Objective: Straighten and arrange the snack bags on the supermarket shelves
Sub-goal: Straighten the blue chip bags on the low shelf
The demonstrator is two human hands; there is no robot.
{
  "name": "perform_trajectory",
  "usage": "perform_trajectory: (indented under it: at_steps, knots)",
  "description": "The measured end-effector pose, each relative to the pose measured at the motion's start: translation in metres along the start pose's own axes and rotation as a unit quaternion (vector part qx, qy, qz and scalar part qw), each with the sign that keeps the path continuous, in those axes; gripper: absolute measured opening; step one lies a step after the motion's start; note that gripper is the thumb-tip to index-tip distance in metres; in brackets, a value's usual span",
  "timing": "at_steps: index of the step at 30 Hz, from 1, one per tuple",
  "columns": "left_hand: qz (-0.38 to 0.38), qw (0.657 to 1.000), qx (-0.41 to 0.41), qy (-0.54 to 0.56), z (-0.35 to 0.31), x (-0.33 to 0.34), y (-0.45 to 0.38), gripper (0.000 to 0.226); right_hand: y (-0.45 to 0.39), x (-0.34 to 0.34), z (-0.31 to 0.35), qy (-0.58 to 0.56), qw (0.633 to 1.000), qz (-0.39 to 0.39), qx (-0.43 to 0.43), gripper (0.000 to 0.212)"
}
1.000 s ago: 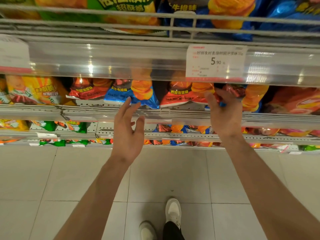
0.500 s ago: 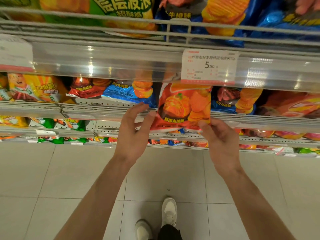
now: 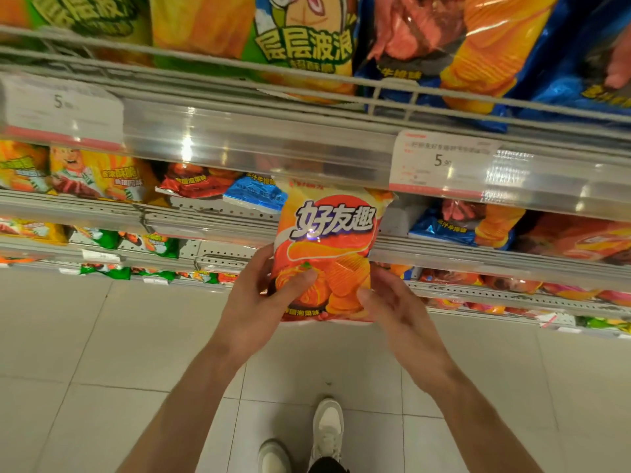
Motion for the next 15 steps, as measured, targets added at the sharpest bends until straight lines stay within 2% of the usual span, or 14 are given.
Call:
perform_trajectory:
  at_steps: [6, 8, 10, 13, 15]
  knots:
    - [-0.046, 0.999, -0.018, -0.018, 0.006, -0.039, 0.01, 0.081, -0.021, 0.047, 0.009, -0.002, 1.0, 0.004, -0.005, 0.045]
    - [-0.065, 0.998, -0.017, -0.015, 0.007, -0.051, 0.012, 0.075, -0.025, 0.062, 0.012, 0.007, 1.0, 0.03, -0.007, 0.038]
    - [-0.094, 0.996, -0.009, -0.004, 0.008, -0.063, 0.013, 0.068, -0.031, 0.072, 0.017, 0.062, 0.997, 0.033, -0.024, 0.044]
    - [-0.137, 0.991, 0.001, 0.002, 0.007, -0.077, 0.013, 0.067, -0.046, 0.066, 0.03, 0.156, 0.983, -0.048, -0.078, 0.056]
    - [-0.16, 0.987, 0.014, 0.01, 0.006, -0.085, 0.012, 0.063, -0.06, 0.057, 0.043, 0.231, 0.956, -0.127, -0.13, 0.052]
Point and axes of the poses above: each hand's wrist, its own y-axis away from the middle knuckle, its own x-axis out of the palm, z = x × y, the point moved 4 cm from there along -y, towards the middle knuckle, and after that the axes turned 4 degrees about x, right-handed, at the moved point
